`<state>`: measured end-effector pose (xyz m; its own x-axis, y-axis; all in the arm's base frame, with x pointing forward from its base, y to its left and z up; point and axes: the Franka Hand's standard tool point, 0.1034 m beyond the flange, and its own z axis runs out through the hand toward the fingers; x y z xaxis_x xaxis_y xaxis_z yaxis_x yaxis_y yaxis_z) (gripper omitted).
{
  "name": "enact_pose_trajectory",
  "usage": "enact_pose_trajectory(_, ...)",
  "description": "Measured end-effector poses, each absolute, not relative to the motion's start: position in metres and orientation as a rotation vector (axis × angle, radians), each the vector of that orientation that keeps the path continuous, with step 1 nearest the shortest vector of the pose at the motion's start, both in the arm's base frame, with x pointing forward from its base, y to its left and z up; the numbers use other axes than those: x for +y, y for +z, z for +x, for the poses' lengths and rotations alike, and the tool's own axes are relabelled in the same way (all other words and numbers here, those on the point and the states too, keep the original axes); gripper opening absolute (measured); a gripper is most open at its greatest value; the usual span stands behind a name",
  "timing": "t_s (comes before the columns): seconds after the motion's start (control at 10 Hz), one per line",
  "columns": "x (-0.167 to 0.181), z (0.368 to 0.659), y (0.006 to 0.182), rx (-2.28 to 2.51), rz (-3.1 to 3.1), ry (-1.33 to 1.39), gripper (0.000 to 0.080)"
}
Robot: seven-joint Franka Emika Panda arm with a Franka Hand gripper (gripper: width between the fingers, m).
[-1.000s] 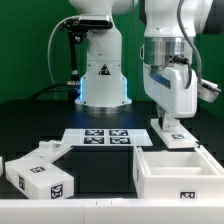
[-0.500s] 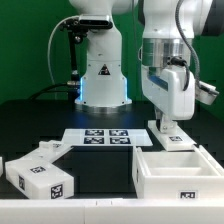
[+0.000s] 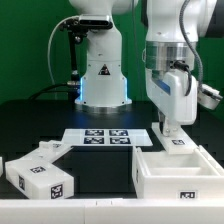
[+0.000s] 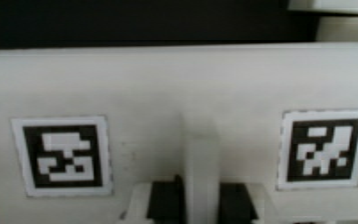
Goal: Assemble cabinet
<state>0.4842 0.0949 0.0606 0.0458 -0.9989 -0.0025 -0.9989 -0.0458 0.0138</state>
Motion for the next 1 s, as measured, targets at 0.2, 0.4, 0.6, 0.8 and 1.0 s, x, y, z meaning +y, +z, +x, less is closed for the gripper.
enact_pose_trajectory(0.2, 0.095, 0.484, 0.060, -2.164, 2.267, -0.011, 0.0064)
enact_pose_trajectory(0.4, 0.095, 0.493, 0.061, -2.199, 2.234, 0.000, 0.0064)
enact_pose_trajectory(0.6, 0.096, 0.515, 0.058, -2.216, 2.219, 0.042, 0.0064)
enact_pose_trajectory(0.8, 0.095, 0.523, 0.059, -2.221, 2.204, 0.062, 0.0064)
enact_pose_trajectory(1.0, 0.095, 0.523, 0.059, -2.221, 2.204, 0.062, 0.0064)
